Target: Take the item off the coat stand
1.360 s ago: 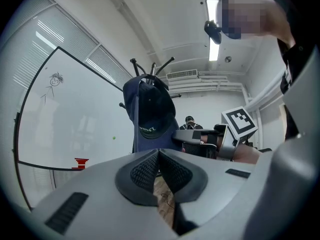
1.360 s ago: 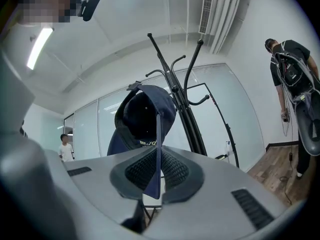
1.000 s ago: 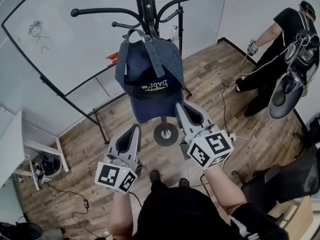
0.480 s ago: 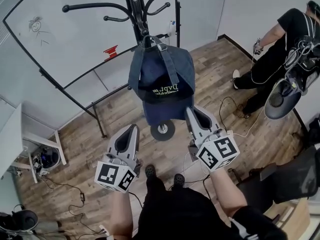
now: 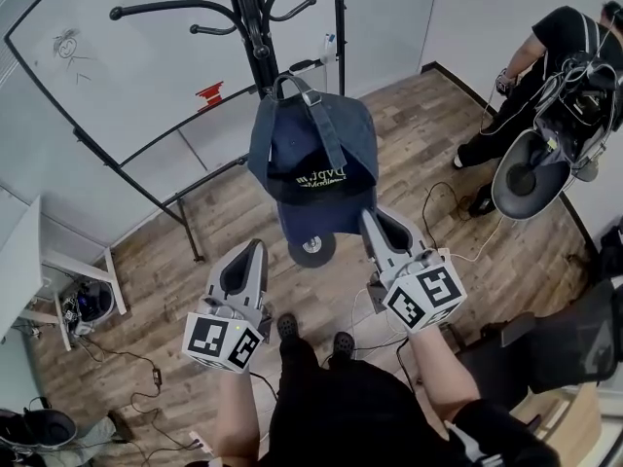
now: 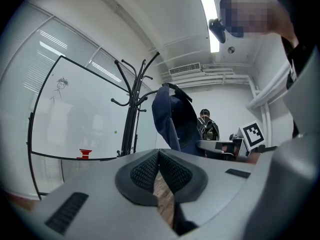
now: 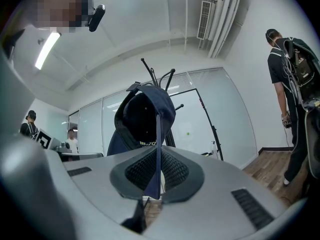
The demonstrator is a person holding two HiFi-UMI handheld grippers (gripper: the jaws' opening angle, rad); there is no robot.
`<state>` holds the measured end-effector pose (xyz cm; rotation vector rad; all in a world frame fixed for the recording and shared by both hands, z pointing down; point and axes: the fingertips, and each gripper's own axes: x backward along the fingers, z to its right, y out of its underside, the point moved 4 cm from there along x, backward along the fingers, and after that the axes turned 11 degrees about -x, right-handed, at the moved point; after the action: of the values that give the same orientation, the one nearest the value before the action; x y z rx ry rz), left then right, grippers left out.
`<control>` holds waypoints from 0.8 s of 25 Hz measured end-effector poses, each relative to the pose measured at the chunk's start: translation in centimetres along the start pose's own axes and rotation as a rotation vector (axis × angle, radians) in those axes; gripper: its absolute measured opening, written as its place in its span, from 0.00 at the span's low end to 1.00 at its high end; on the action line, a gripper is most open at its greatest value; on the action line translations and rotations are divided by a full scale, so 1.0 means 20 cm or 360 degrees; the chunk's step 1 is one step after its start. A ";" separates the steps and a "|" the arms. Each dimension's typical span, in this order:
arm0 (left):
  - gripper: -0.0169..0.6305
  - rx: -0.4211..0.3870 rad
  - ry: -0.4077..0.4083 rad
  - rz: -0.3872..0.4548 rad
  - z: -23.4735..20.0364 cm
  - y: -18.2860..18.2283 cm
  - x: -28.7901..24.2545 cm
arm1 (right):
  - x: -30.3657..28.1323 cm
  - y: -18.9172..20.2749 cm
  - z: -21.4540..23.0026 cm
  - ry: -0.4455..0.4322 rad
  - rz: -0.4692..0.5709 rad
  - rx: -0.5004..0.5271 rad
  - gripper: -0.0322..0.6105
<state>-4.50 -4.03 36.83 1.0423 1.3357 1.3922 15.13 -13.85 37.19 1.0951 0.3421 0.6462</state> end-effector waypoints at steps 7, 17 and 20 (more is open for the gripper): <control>0.05 -0.0024 0.0041 0.0018 0.05 -0.02 0.00 | 0.05 0.00 -0.01 0.0008 0.0033 -0.0015 0.12; 0.05 -0.0063 0.0080 0.0038 0.14 -0.04 -0.06 | 0.13 -0.04 0.04 0.0013 0.0066 0.0008 0.12; 0.05 -0.0050 0.0083 0.0033 0.05 -0.06 -0.06 | 0.05 -0.05 -0.01 0.0017 0.0050 0.0017 0.12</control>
<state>-3.19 -5.06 35.66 1.0079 1.3398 1.4602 16.08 -13.28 36.25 1.1094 0.3385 0.6792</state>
